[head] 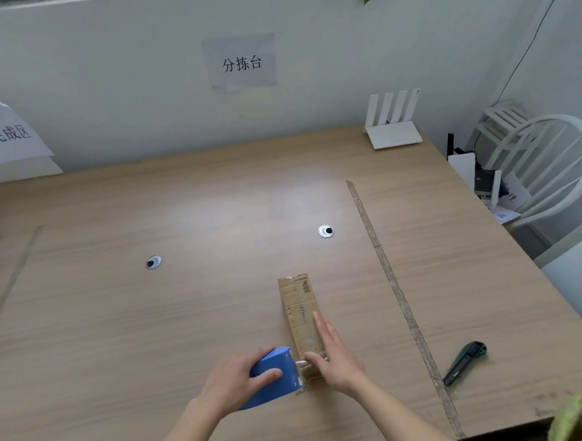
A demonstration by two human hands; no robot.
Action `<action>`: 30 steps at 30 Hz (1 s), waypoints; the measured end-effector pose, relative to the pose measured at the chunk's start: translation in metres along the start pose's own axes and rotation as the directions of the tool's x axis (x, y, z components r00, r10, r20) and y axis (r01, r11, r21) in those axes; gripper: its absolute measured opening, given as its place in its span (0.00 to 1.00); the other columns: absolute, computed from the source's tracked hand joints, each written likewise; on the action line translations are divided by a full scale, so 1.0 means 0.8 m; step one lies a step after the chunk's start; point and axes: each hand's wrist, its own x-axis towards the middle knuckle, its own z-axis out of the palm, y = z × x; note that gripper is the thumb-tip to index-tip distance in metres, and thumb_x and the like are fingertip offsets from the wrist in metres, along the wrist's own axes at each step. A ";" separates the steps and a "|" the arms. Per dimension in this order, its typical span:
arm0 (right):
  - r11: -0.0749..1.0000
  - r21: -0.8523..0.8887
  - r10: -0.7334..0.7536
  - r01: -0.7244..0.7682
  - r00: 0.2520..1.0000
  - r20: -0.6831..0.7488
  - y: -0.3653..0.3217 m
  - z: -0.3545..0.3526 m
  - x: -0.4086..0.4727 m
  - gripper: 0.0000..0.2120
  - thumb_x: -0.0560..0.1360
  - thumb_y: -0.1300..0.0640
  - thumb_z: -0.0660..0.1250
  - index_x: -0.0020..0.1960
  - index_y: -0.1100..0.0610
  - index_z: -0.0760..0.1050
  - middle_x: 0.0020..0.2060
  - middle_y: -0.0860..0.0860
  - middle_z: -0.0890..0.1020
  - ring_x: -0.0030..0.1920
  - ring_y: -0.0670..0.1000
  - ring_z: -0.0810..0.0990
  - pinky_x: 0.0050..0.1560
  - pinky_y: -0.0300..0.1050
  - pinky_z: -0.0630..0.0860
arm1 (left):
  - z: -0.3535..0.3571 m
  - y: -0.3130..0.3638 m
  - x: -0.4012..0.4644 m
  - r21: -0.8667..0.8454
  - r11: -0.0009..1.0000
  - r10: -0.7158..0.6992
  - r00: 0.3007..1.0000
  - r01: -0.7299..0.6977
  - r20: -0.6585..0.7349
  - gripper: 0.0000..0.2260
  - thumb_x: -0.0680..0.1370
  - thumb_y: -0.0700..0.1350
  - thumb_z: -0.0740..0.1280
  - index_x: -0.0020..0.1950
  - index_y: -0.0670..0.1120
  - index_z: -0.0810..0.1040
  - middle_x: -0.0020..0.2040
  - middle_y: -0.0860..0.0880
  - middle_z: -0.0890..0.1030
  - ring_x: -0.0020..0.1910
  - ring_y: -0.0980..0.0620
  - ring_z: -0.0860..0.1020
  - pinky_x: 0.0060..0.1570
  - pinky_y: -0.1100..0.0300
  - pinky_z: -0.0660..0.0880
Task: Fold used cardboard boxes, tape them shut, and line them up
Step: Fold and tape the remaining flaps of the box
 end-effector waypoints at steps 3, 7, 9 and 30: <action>0.999 0.021 -0.036 0.036 0.999 -0.021 0.004 0.000 0.002 0.40 0.80 0.39 0.61 0.75 0.27 0.32 0.81 0.38 0.46 0.79 0.44 0.57 0.68 0.56 0.71 | -0.014 -0.009 -0.002 0.058 0.998 -0.026 0.999 0.025 0.018 0.22 0.77 0.68 0.60 0.71 0.66 0.69 0.53 0.62 0.80 0.48 0.57 0.77 0.47 0.60 0.73; 0.998 0.016 -0.061 0.062 0.997 -0.038 0.004 0.003 0.003 0.41 0.79 0.38 0.61 0.71 0.22 0.29 0.81 0.39 0.47 0.79 0.45 0.58 0.69 0.58 0.72 | -0.022 -0.018 -0.006 0.134 0.990 -0.043 0.998 0.037 0.043 0.20 0.78 0.67 0.59 0.67 0.61 0.73 0.47 0.61 0.78 0.46 0.54 0.77 0.45 0.58 0.72; 0.998 0.038 -0.056 0.057 0.998 -0.035 0.004 0.003 0.002 0.40 0.78 0.38 0.61 0.72 0.23 0.31 0.81 0.39 0.48 0.79 0.46 0.60 0.67 0.59 0.73 | -0.019 -0.013 0.002 0.226 0.974 -0.001 1.000 -0.003 0.019 0.21 0.77 0.67 0.58 0.64 0.59 0.74 0.48 0.56 0.81 0.44 0.52 0.76 0.40 0.56 0.70; 0.999 0.001 0.041 -0.041 0.997 -0.058 -0.012 0.009 -0.020 0.43 0.74 0.31 0.59 0.75 0.29 0.31 0.81 0.42 0.50 0.66 0.48 0.76 0.61 0.54 0.74 | 0.095 -0.034 0.030 0.386 0.904 -0.068 0.953 0.184 -0.294 0.17 0.70 0.64 0.72 0.50 0.55 0.77 0.28 0.51 0.76 0.29 0.48 0.78 0.27 0.57 0.56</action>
